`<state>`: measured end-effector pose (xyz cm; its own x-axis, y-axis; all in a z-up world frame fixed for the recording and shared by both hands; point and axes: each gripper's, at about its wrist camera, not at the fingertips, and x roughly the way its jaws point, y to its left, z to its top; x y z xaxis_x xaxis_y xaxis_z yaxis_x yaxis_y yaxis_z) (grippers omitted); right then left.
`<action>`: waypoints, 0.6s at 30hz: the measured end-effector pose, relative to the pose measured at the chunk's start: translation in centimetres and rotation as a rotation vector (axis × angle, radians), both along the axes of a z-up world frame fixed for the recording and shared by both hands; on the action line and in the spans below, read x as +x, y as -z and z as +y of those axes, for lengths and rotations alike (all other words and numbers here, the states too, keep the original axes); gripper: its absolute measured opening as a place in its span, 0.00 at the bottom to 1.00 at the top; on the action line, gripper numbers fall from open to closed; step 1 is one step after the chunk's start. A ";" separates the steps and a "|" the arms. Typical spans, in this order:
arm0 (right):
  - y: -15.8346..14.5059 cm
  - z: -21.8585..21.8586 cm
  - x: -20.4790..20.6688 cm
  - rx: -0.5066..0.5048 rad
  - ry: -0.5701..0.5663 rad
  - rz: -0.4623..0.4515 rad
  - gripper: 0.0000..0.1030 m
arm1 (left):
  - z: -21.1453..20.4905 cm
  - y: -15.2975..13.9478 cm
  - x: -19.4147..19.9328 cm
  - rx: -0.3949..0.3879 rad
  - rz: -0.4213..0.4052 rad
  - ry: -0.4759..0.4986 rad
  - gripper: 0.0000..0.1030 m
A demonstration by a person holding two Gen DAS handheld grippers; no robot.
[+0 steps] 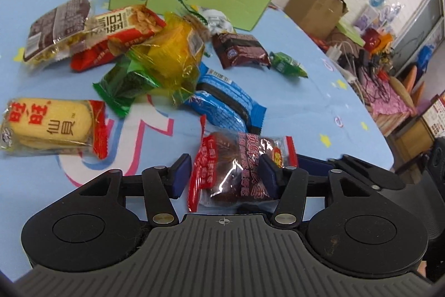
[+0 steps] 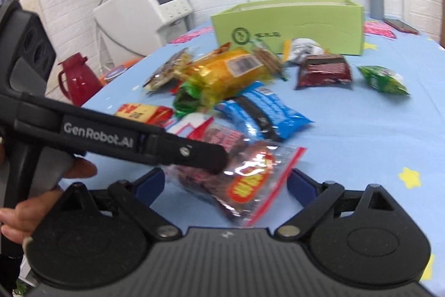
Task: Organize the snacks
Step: 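Grasp the brown bag with red label using the left gripper, then drop the brown bag into the green box with the left gripper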
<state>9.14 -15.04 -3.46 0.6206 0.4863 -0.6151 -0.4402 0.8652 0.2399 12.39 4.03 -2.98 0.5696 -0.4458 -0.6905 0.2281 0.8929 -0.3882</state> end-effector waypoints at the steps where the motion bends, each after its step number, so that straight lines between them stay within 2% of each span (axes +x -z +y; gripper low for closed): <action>1: -0.3 -0.6 -0.3 0.000 0.019 -0.010 0.91 | 0.1 -0.2 -0.1 0.007 -0.007 -0.009 0.50; 3: -0.7 -1.7 -0.7 0.025 0.050 -0.024 0.91 | 0.5 -0.5 -0.3 0.011 -0.022 -0.018 0.56; 6: -1.0 -1.8 -1.2 0.047 0.052 -0.037 0.91 | 0.6 -0.2 0.0 0.022 -0.014 -0.018 0.55; 10: 0.1 0.3 -1.5 -0.013 0.012 -0.040 0.90 | 0.3 0.2 0.1 0.026 -0.023 0.003 0.51; 11: 0.4 0.7 -1.6 -0.025 0.012 -0.050 0.83 | 0.2 0.3 0.0 0.023 -0.029 0.010 0.47; 12: 0.5 1.2 -1.7 -0.053 0.018 -0.072 0.78 | 0.3 0.5 0.0 -0.005 -0.024 0.031 0.32; 13: 0.4 1.6 -1.7 -0.071 0.007 -0.081 0.66 | 0.5 0.6 0.1 -0.042 -0.003 0.040 0.30; 16: -0.1 1.5 -1.3 -0.043 -0.004 -0.061 0.60 | 0.4 0.3 0.0 -0.032 -0.009 0.029 0.27; 18: -0.7 1.0 -1.2 -0.018 0.002 -0.046 0.60 | 0.3 -0.3 0.1 -0.048 0.000 0.024 0.27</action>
